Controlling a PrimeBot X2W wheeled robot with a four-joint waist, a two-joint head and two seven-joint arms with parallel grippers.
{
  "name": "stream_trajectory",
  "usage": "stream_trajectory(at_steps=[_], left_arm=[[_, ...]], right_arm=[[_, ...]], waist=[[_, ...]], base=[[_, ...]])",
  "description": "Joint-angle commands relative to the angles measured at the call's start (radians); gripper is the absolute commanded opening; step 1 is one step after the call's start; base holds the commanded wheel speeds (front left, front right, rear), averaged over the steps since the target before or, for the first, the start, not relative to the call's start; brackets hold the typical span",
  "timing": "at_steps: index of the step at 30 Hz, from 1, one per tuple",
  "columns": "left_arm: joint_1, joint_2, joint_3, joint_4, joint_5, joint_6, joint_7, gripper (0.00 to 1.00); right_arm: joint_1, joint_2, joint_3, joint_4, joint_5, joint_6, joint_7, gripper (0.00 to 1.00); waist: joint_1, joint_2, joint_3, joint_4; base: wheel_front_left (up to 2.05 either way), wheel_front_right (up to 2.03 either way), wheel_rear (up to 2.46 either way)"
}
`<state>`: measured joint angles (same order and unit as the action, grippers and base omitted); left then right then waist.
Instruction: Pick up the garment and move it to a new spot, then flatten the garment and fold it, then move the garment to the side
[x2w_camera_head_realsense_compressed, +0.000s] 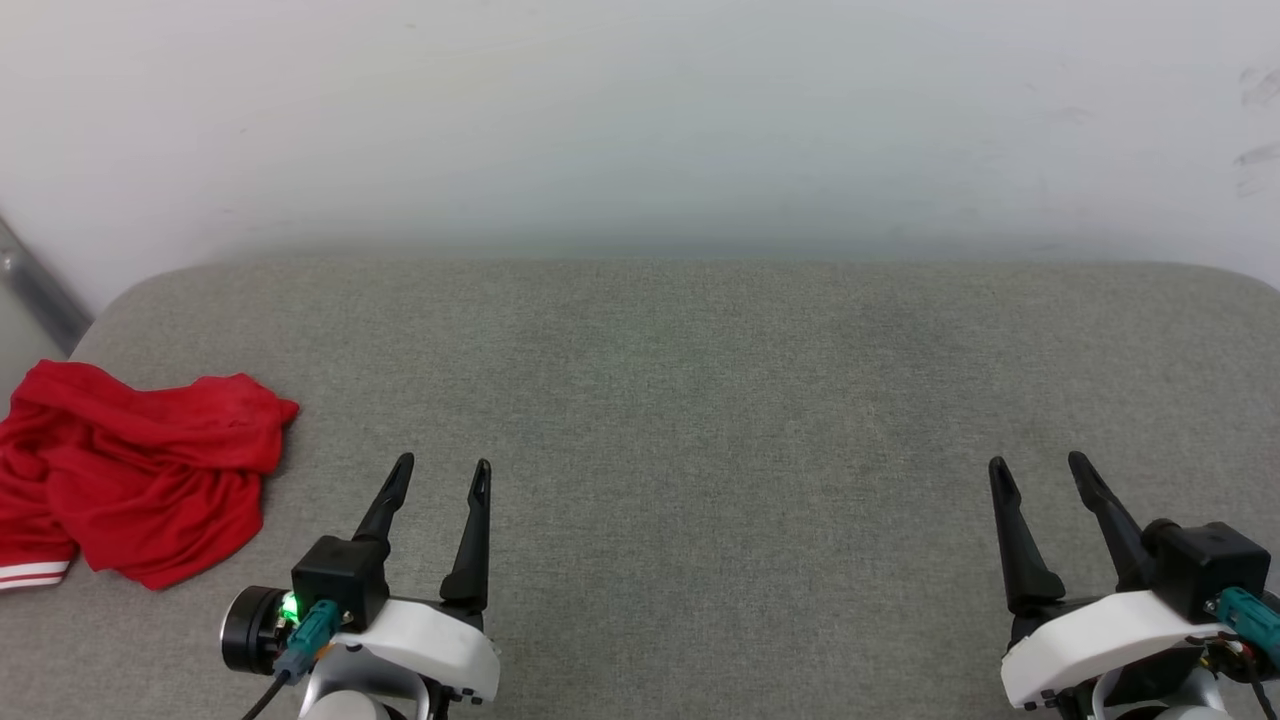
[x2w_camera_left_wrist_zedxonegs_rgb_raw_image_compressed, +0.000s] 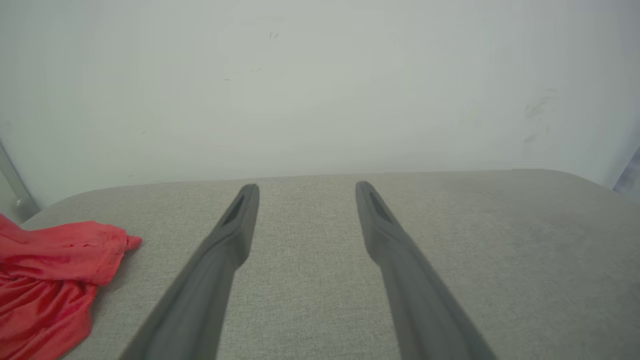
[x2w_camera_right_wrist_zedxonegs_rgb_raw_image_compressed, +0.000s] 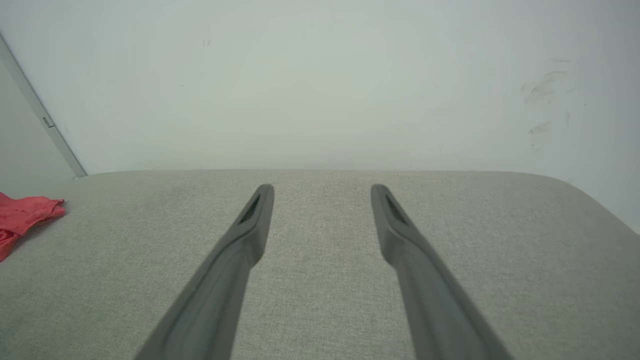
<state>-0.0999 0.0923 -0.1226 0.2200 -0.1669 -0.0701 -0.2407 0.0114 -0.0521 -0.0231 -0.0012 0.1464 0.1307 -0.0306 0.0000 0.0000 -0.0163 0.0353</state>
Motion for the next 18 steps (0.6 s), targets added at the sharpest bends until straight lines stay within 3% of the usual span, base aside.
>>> stream_trajectory(at_steps=[1,18], left_arm=[[-0.01,-0.001,-0.003,0.006,0.024,0.0,-0.01,1.0],[-0.019,-0.017,0.003,0.04,0.032,-0.008,-0.026,1.0]], right_arm=[[0.01,0.003,0.001,-0.01,-0.021,0.0,-0.006,1.0],[0.01,0.003,-0.005,-0.002,-0.045,0.0,-0.013,1.0]], waist=[[0.0,0.0,-0.001,0.001],[0.0,0.0,-0.001,0.013]], base=[[0.0,0.0,0.0],[0.0,0.0,0.0]])
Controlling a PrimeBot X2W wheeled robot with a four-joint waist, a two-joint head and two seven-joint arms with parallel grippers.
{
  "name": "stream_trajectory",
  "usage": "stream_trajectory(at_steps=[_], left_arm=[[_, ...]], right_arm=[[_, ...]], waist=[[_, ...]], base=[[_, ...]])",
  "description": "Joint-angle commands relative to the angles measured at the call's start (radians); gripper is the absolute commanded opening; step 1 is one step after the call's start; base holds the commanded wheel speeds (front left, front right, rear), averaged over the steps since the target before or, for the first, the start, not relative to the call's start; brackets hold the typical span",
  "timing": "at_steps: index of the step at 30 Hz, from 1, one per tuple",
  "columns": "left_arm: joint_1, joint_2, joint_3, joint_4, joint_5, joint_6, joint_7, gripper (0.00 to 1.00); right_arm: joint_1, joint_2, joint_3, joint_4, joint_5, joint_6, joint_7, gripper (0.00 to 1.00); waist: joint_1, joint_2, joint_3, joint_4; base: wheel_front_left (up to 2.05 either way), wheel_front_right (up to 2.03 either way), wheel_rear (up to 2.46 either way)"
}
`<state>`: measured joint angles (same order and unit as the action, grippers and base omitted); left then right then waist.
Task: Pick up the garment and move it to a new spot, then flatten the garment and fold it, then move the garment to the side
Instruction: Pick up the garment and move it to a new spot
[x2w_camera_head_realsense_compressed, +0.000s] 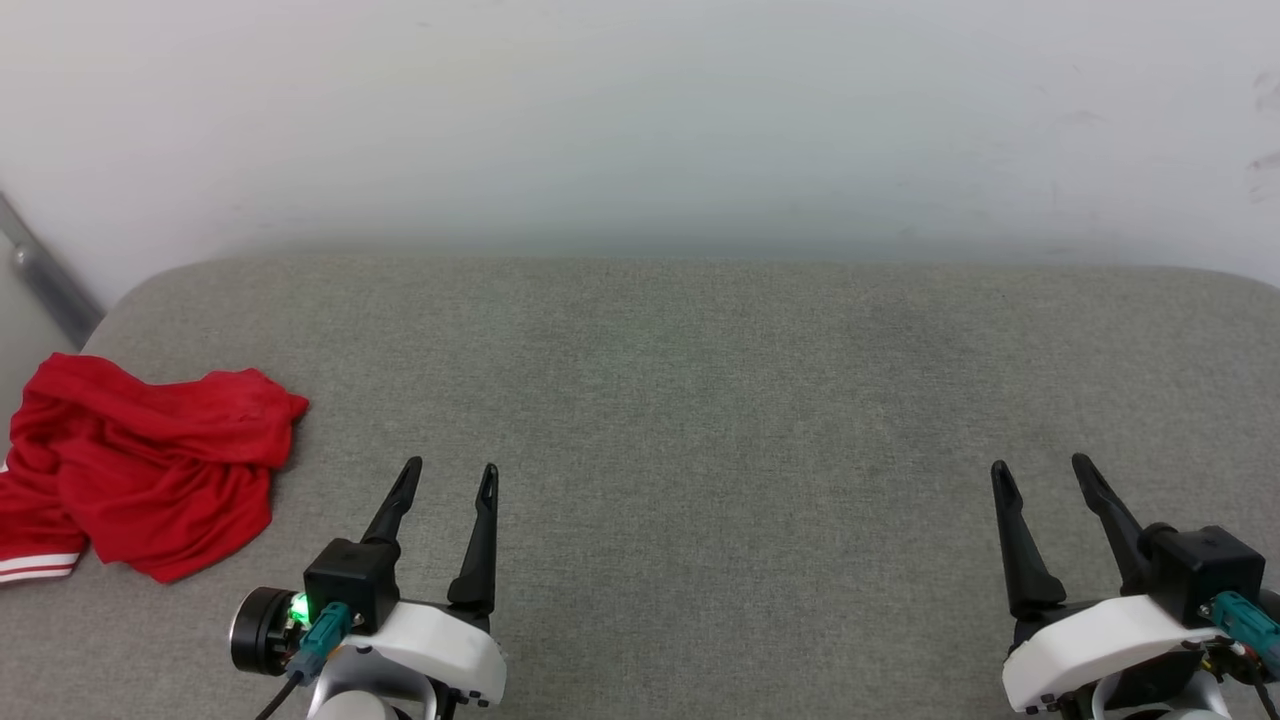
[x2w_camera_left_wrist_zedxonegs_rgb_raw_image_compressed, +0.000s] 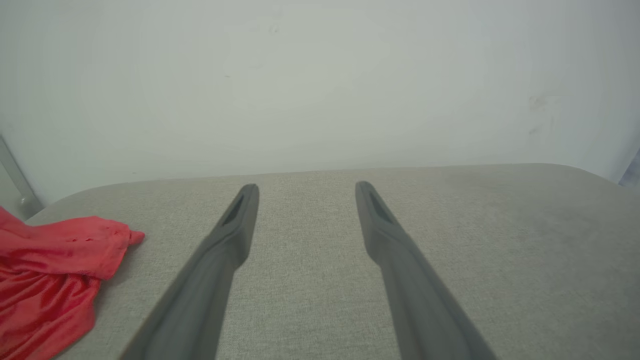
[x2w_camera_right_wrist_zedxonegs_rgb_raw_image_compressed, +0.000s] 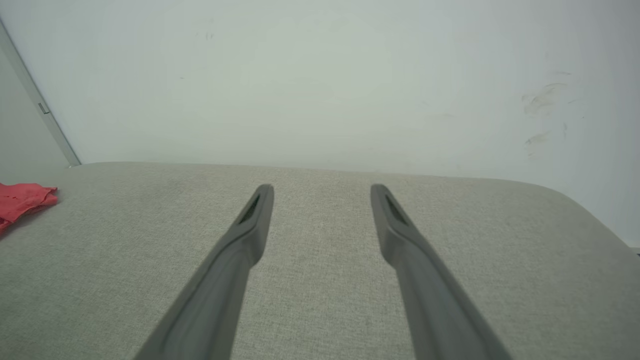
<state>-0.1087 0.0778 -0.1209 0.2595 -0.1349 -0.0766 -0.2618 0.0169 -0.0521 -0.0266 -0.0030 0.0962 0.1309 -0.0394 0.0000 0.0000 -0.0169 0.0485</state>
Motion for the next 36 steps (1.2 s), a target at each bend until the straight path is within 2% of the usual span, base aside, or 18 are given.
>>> stream_trajectory(at_steps=[1,9,15,30,36], left_arm=[[-0.01,-0.003,0.002,0.001,0.0,-0.003,-0.005,1.0],[-0.018,-0.006,0.006,0.012,-0.009,-0.006,-0.005,1.0],[-0.027,-0.006,0.014,0.013,-0.017,-0.002,-0.004,1.0],[-0.054,-0.005,0.035,0.025,-0.035,0.003,-0.004,1.0],[-0.032,-0.004,0.062,0.028,-0.05,0.011,-0.004,1.0]], right_arm=[[0.004,0.003,-0.002,0.001,0.006,0.0,-0.005,1.0],[0.0,0.003,-0.006,0.011,0.014,0.0,-0.013,1.0],[0.004,0.003,0.002,-0.001,-0.001,0.0,-0.014,1.0],[-0.014,0.002,0.052,-0.03,-0.012,0.0,0.01,1.0],[-0.023,0.002,0.078,-0.033,-0.012,0.0,0.011,1.0]], waist=[[0.0,0.0,0.0,0.0],[0.0,0.0,0.003,0.011],[0.0,0.0,0.008,0.058],[0.0,0.0,0.018,0.306],[0.0,0.0,0.018,0.381]], base=[[0.0,0.0,0.0],[0.0,0.0,0.0],[0.0,0.0,0.0],[0.0,0.0,0.0],[0.0,0.0,0.0]])
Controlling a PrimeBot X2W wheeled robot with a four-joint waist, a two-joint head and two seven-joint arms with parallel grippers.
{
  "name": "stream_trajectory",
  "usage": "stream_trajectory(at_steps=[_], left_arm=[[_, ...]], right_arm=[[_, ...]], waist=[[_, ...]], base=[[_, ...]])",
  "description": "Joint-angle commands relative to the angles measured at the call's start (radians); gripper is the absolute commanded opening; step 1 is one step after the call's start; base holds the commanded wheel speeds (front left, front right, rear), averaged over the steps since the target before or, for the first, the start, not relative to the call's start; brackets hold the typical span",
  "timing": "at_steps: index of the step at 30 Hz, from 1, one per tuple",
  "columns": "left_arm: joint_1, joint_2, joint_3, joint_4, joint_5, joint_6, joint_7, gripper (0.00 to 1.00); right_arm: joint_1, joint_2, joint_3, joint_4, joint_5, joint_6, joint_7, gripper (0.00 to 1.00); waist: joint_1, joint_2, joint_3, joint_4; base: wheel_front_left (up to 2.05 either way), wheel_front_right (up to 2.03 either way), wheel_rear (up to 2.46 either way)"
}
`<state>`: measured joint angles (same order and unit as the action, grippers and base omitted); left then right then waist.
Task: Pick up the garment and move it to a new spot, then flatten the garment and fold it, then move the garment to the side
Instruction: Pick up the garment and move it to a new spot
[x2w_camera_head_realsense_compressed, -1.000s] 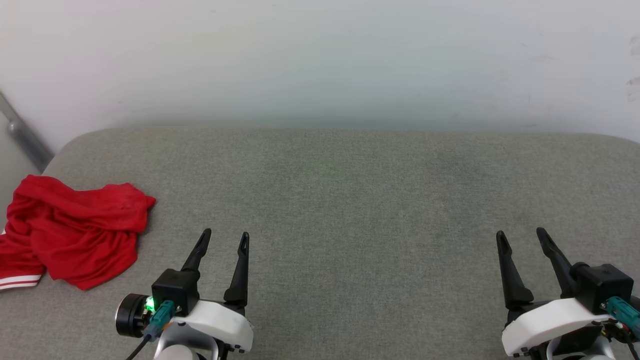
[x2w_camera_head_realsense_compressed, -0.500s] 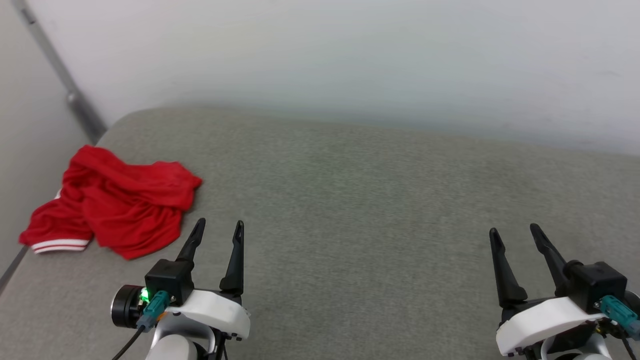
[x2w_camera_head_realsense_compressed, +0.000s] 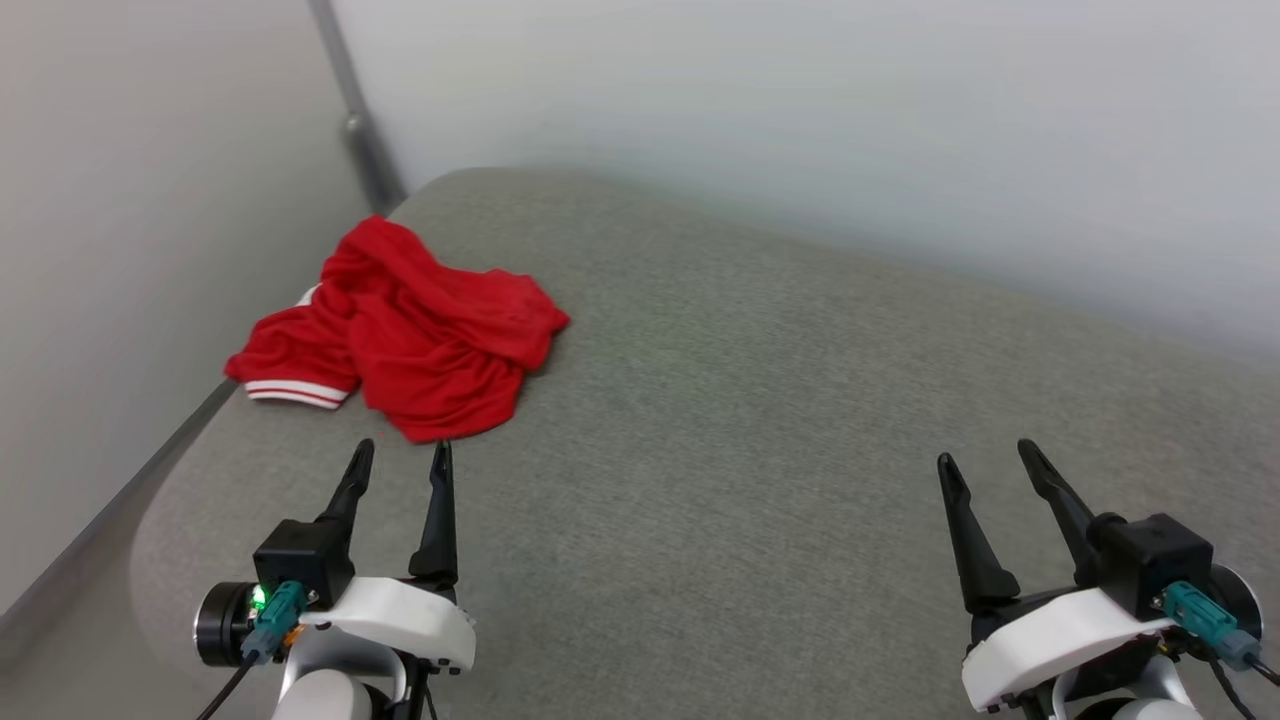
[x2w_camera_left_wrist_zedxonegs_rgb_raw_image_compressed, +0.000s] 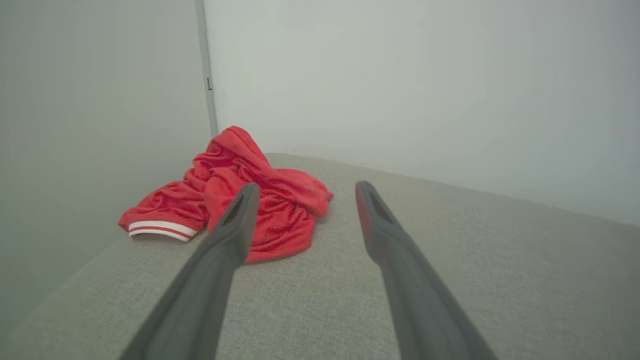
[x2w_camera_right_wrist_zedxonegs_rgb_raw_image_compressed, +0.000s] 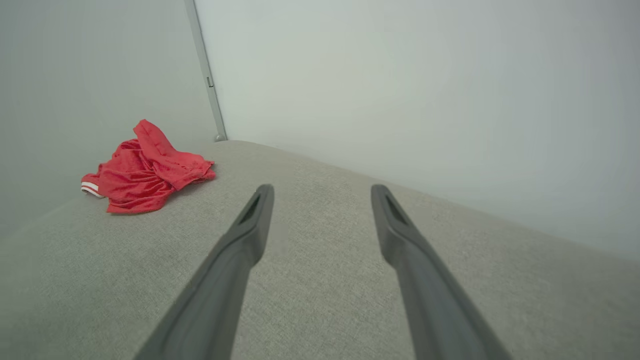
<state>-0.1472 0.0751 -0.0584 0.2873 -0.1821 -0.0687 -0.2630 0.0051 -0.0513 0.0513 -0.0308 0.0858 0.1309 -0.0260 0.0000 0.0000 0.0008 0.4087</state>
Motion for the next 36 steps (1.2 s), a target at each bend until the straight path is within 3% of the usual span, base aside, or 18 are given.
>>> stream_trajectory(at_steps=[1,10,21,30,36], left_arm=[[0.009,0.002,0.002,-0.001,0.0,0.004,-0.003,1.0],[0.016,0.001,0.021,-0.01,-0.013,0.0,-0.003,1.0],[-0.002,0.0,0.043,-0.017,-0.018,0.008,-0.003,1.0],[-0.23,0.062,0.087,-0.009,-0.046,0.005,0.039,1.0],[-0.472,0.194,0.169,0.025,-0.123,-0.012,0.218,1.0]], right_arm=[[-0.011,0.001,0.005,-0.005,0.006,0.0,-0.003,1.0],[-0.025,0.001,0.013,0.007,0.01,0.0,-0.003,1.0],[-0.031,0.001,0.013,0.002,0.006,0.0,0.008,1.0],[-0.103,-0.022,0.018,-0.059,-0.02,0.0,0.05,1.0],[-0.186,-0.052,0.032,-0.083,-0.01,0.0,0.051,1.0]], waist=[[0.0,0.0,0.0,0.031],[0.0,0.0,-0.003,0.092],[0.0,0.0,0.01,0.074],[0.0,0.0,0.145,-0.027],[0.0,0.0,0.287,-0.155]], base=[[0.0,0.0,0.0],[0.0,0.0,0.0],[0.0,0.0,0.0],[0.0,0.0,0.0],[0.0,0.0,0.0]])
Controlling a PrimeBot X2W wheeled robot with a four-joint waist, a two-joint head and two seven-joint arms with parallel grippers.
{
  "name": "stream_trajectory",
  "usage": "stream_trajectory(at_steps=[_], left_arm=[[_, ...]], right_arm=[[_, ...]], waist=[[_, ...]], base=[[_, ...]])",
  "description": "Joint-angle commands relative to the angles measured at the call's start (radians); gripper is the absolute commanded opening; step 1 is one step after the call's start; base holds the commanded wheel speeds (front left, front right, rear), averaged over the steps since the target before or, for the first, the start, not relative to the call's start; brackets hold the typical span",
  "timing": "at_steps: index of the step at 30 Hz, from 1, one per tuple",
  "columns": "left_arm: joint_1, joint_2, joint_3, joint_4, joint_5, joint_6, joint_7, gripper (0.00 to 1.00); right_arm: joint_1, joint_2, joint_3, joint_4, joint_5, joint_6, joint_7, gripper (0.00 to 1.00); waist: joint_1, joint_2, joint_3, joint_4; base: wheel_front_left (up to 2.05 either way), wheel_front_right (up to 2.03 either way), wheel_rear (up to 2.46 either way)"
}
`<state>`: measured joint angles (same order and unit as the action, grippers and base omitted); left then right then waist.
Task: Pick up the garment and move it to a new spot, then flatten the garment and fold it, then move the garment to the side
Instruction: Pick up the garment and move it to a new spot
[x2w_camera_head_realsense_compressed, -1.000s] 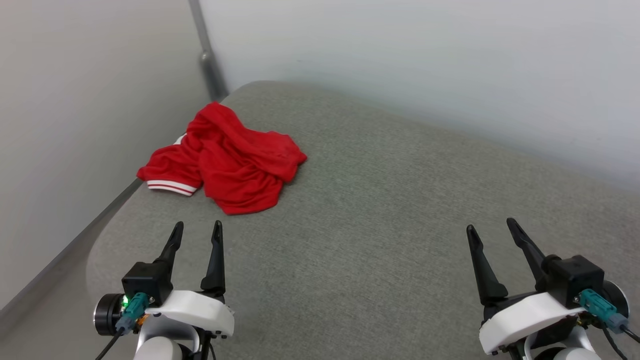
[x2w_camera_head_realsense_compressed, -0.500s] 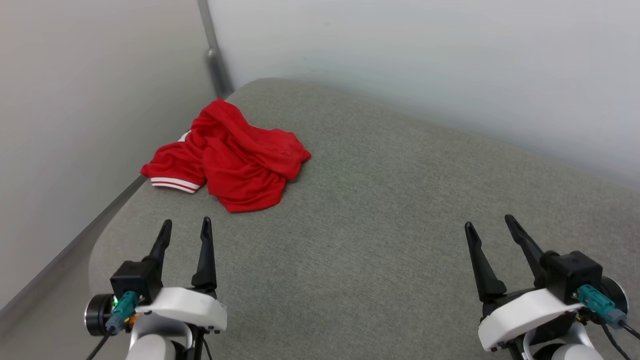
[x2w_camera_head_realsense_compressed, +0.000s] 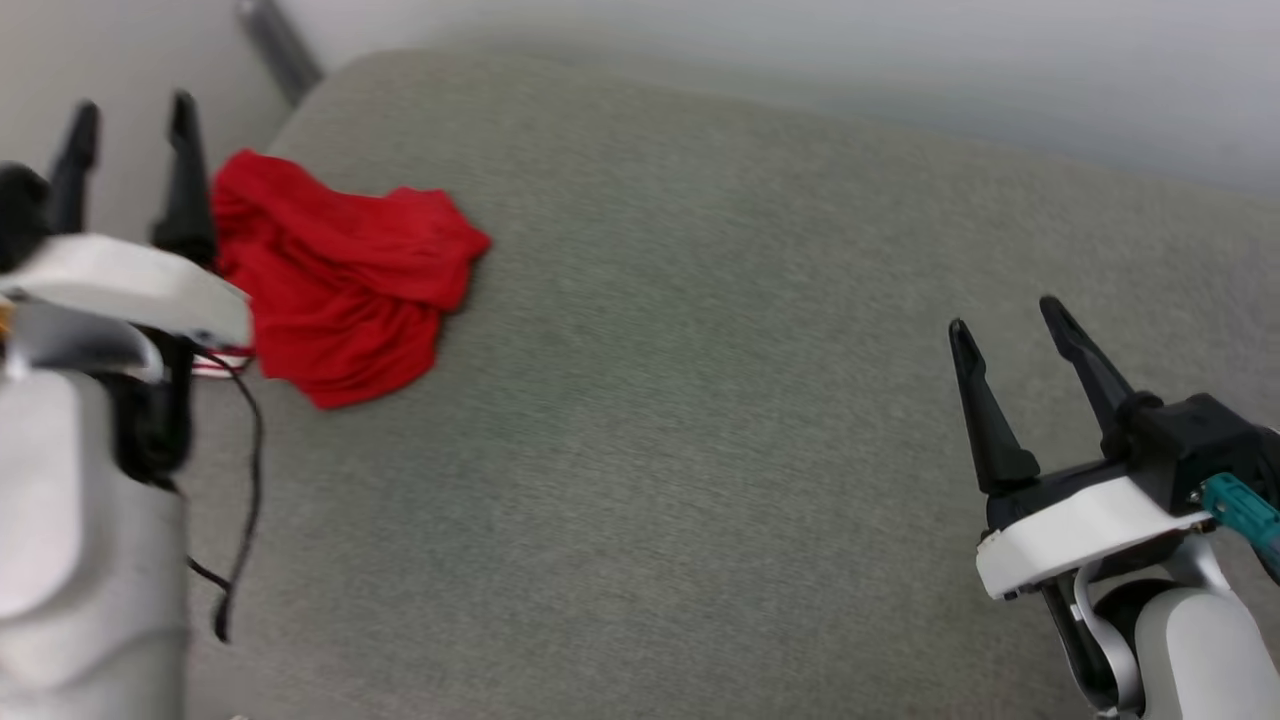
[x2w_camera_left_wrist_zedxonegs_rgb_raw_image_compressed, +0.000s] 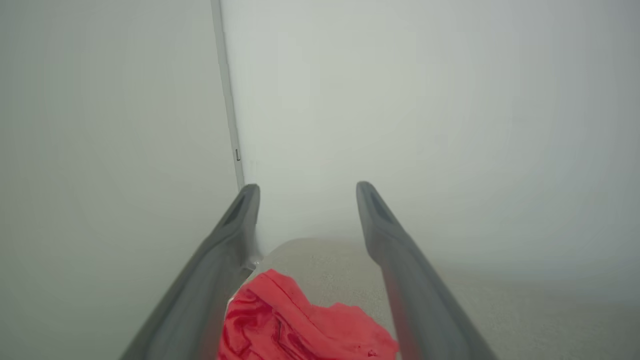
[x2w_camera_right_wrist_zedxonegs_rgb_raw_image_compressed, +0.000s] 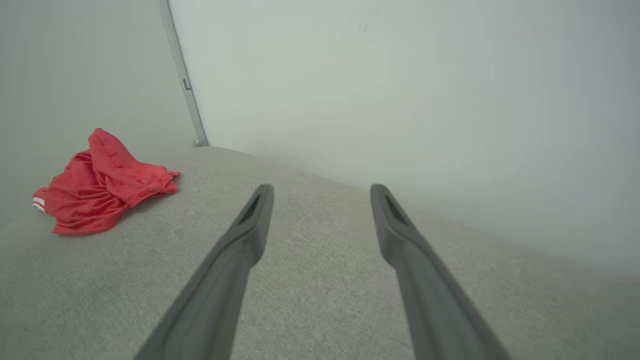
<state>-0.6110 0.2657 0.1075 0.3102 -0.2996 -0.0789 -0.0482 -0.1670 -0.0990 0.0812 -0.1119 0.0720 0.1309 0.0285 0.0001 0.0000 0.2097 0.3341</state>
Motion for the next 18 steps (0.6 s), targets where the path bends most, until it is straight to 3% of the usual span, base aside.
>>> stream_trajectory(at_steps=[1,4,8,13,18], left_arm=[[-0.035,0.023,0.013,0.007,-0.022,-0.009,0.036,1.0],[-0.081,0.066,0.026,0.02,-0.049,-0.017,0.117,1.0],[-0.148,0.187,0.052,0.097,-0.148,-0.035,0.407,1.0],[-0.135,0.307,0.087,0.183,-0.236,-0.042,0.69,1.0],[-0.108,0.354,0.114,0.223,-0.281,-0.016,0.848,1.0]], right_arm=[[-0.023,-0.006,0.003,0.001,0.008,0.0,-0.007,1.0],[-0.045,-0.008,-0.002,0.004,0.011,0.0,-0.011,1.0],[-0.097,-0.006,0.005,0.016,0.017,0.0,-0.04,1.0],[-0.145,0.003,0.008,0.045,0.032,0.0,-0.076,1.0],[-0.169,0.011,0.009,0.07,0.04,0.0,-0.099,1.0]], waist=[[-0.0001,0.0,0.097,-0.1],[-0.0001,0.0,0.136,-0.131],[-0.0001,0.0,0.231,-0.203],[-0.0001,0.0,0.303,-0.261],[-0.0001,0.0,0.344,-0.286]], base=[[0.0,0.0,0.0],[0.0,0.0,0.0],[0.0,0.0,0.0],[0.0,0.0,0.0],[0.0,0.0,0.0]])
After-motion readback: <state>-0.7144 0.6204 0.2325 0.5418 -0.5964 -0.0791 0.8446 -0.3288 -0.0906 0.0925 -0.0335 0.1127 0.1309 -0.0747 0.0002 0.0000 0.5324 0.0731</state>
